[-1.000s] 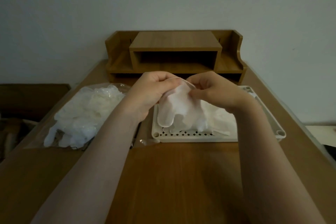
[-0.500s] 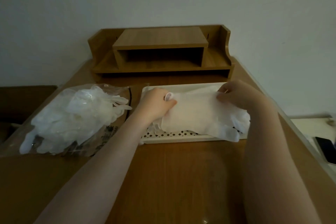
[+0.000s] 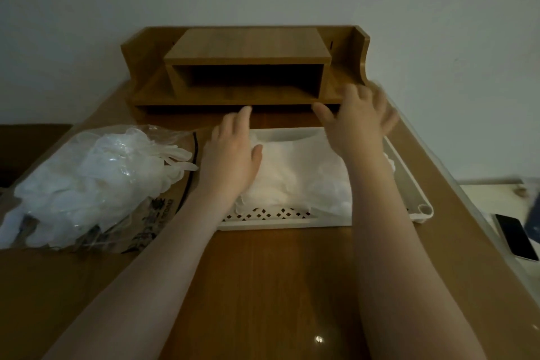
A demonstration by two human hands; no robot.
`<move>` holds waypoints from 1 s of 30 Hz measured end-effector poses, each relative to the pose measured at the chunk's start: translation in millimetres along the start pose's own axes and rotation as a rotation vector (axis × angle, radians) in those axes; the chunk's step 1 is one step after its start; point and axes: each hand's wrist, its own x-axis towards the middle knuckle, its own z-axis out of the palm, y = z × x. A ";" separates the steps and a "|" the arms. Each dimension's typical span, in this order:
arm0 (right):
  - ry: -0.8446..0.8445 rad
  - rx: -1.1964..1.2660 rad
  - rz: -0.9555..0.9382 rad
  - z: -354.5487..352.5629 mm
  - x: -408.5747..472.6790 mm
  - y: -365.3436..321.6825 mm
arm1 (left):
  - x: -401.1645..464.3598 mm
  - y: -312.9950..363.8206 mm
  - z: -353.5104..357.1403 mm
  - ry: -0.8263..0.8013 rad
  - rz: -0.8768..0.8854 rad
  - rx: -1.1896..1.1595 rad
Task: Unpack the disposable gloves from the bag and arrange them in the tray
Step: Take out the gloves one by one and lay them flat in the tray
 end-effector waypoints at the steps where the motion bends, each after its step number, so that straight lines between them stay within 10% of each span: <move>1: 0.022 -0.005 -0.113 -1.0 -1.6 -11.7 | -0.6 3.8 -2.1 0.063 0.116 0.045; 4: -0.138 0.040 -0.369 13.1 -12.8 -35.1 | 0.6 15.8 -2.5 -0.038 0.314 -0.053; 9: -0.547 -0.254 -0.225 54.6 -18.1 -6.8 | -5.3 -3.1 20.5 -0.566 0.213 0.140; 18: -0.448 -0.346 -0.027 32.6 -34.5 25.0 | -10.8 -6.4 7.2 -0.637 0.134 0.204; 23: -0.196 -0.193 -0.394 22.8 -65.6 -33.5 | -16.1 -10.6 -39.6 -0.320 0.149 -0.082; 30: -0.432 0.017 -0.676 63.4 -75.7 -120.0 | -5.9 -67.0 -75.7 0.169 -0.091 -0.589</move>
